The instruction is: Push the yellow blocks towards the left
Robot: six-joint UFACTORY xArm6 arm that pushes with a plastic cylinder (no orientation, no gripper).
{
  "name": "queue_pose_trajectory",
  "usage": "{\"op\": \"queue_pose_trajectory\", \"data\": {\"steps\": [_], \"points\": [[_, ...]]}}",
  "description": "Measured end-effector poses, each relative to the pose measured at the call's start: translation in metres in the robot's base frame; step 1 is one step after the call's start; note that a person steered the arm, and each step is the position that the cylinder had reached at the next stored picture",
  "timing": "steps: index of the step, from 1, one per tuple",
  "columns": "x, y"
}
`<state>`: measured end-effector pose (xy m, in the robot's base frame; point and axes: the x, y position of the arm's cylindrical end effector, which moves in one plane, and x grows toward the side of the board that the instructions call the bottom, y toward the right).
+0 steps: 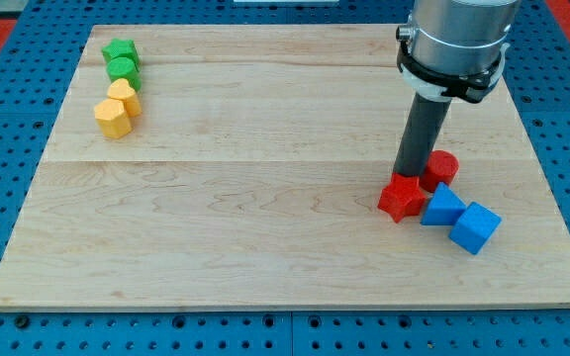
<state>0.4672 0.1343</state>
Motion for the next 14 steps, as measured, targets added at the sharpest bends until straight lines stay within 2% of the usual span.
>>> {"op": "queue_pose_trajectory", "data": {"steps": [1,2,3,5,6,7,8,9,10,11,12,13,14], "points": [[-0.005,-0.033],[-0.008,-0.116],[0.006,-0.225],[-0.006,-0.323],[-0.066,-0.291],[-0.116,-0.286],[-0.126,-0.318],[-0.126,-0.339],[-0.116,-0.313],[-0.072,-0.306],[-0.063,-0.311],[-0.071,-0.337],[-0.075,-0.332]]}}
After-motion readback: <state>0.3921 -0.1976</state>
